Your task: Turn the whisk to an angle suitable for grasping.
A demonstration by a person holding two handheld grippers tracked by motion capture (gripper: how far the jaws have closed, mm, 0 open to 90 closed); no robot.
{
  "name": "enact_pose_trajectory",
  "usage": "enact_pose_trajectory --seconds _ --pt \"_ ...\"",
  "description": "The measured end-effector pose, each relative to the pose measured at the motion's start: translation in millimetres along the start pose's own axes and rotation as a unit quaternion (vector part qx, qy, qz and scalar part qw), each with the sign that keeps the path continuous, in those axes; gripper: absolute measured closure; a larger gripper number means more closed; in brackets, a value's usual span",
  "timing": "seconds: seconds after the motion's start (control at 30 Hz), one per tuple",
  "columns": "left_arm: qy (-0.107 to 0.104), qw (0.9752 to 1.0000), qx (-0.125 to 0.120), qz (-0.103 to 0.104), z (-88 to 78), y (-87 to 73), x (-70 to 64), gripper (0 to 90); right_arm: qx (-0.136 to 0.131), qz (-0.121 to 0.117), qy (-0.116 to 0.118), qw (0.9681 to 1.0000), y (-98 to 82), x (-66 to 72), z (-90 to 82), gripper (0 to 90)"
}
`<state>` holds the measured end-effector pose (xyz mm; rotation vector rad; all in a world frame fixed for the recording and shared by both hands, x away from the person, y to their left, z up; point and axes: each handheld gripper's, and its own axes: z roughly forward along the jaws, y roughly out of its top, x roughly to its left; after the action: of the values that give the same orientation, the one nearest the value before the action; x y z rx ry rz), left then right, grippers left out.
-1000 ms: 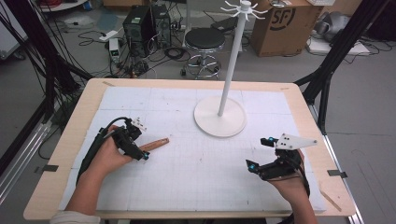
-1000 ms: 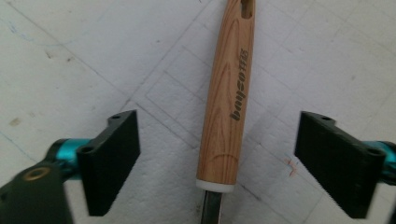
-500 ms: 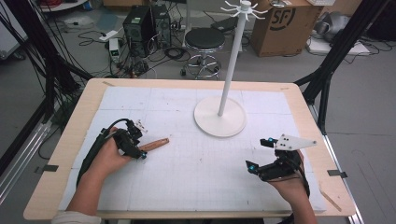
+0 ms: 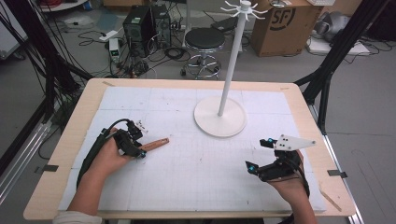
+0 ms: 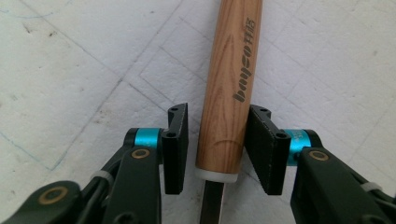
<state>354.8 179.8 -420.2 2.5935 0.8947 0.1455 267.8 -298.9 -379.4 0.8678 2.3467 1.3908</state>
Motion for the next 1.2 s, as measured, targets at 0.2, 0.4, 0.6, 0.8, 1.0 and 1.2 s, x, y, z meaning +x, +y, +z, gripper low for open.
enact_pose_trajectory --seconds 0.2,0.4,0.6,0.8,1.0,1.2 --pt "0.003 1.0000 0.000 0.009 0.2 0.7 -2.8 67.7 -0.001 0.002 0.000 1.0000 -0.2 0.0 -0.6 0.6" --pt "-0.001 0.9999 0.011 0.011 -1.7 1.5 -5.9 69.9 0.000 0.001 0.001 1.0000 0.0 0.7 0.1 0.6" --pt "-0.021 0.9991 -0.035 0.011 -16.7 0.5 -7.9 70.1 -0.002 0.001 0.002 1.0000 -0.5 0.2 -0.3 0.6" --pt "-0.029 0.9960 -0.084 0.008 -32.8 -2.0 -9.3 70.3 -0.005 -0.001 0.003 1.0000 2.2 0.2 1.7 0.6" --pt "-0.048 0.9894 -0.137 0.004 -50.9 -5.3 -9.9 70.4 -0.003 -0.001 0.005 1.0000 2.8 1.2 2.7 0.6" --pt "-0.048 0.9850 -0.165 0.015 -66.6 0.9 -15.4 70.4 -0.003 0.001 0.006 1.0000 0.0 2.2 0.3 0.6"
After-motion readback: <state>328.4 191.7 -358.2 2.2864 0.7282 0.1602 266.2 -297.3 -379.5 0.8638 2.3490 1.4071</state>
